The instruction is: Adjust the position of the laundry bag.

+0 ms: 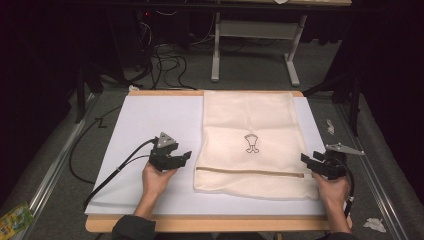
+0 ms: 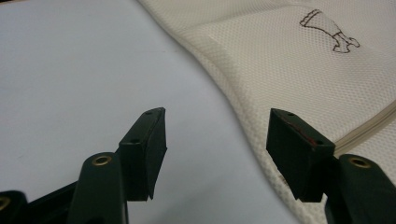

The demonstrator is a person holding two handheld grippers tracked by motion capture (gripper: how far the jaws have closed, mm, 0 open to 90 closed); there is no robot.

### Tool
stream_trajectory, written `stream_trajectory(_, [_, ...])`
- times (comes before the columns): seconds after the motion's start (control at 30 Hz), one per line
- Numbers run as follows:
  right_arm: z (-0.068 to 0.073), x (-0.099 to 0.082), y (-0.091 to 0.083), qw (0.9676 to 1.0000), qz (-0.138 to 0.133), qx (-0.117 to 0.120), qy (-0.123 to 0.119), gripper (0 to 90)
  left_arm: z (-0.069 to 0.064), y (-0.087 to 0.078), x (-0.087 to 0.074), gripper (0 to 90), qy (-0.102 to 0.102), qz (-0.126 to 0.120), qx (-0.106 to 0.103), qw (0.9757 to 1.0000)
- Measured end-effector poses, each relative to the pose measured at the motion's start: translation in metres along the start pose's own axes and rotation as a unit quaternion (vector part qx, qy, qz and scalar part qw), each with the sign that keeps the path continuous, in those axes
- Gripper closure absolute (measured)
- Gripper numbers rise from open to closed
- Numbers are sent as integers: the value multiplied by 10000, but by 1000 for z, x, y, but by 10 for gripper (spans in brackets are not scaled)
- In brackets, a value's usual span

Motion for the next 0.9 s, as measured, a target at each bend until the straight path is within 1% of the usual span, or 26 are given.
stream_trajectory(0.03, [0, 0, 0, 10000, 0, 0, 0, 459, 0, 0, 0, 383, 0, 0, 0, 10000])
stream_trajectory(0.1, [-1, 0, 1, 9999, 63, -16, 79, 468, -7, 8, 1, 384, 4, 107, -37, 9999])
stream_trajectory(0.13, [-2, 1, 2, 9999, 113, -40, 108, 479, -14, 17, 1, 383, -1, 221, -68, 9997])
stream_trajectory(0.17, [-2, 1, 2, 9999, 113, -40, 108, 479, -14, 17, 1, 381, -1, 221, -68, 9997])
stream_trajectory(0.2, [-1, 1, 3, 9997, 176, 14, 175, 488, -16, 21, 1, 378, -1, 261, -82, 9996])
stream_trajectory(0.3, [-1, 2, 5, 9996, 241, 2, 150, 492, -23, 29, 1, 360, -22, 391, -103, 9992])
stream_trajectory(0.33, [-1, 2, 6, 9995, 281, 1, 163, 492, -24, 31, 2, 353, 0, 421, -88, 9991])
stream_trajectory(0.4, [0, 3, 11, 9992, 352, -6, 170, 489, -25, 36, 4, 340, -43, 456, -89, 9989])
stream_trajectory(0.47, [1, 3, 13, 9991, 398, -16, 163, 482, -26, 42, 5, 335, -158, 459, -97, 9988])
stream_trajectory(0.53, [1, 4, 14, 9991, 408, -17, 144, 480, -26, 44, 5, 335, -184, 476, -87, 9987])
stream_trajectory(0.63, [2, 5, 21, 9987, 487, -63, 127, 480, -27, 50, 5, 341, -231, 510, -30, 9984])
stream_trajectory(0.67, [2, 5, 21, 9985, 524, -89, 116, 480, -26, 54, 4, 347, -273, 546, 23, 9981])
stream_trajectory(0.83, [1, 7, 25, 9978, 623, -206, 58, 495, -27, 62, 2, 379, -263, 619, 81, 9977])
stream_trajectory(0.9, [-2, 7, 26, 9976, 647, -239, 69, 504, -27, 66, -1, 386, -311, 649, 87, 9974])
Point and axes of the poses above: each handheld gripper's, and its own axes: y roughly forward along the jaws, x roughly out of its top, z roughly to its left, the point moved 8 cm from there along y, roughly forward along the jaws, and after that the axes turned 5 degrees about -z, right-handed, at the moved point
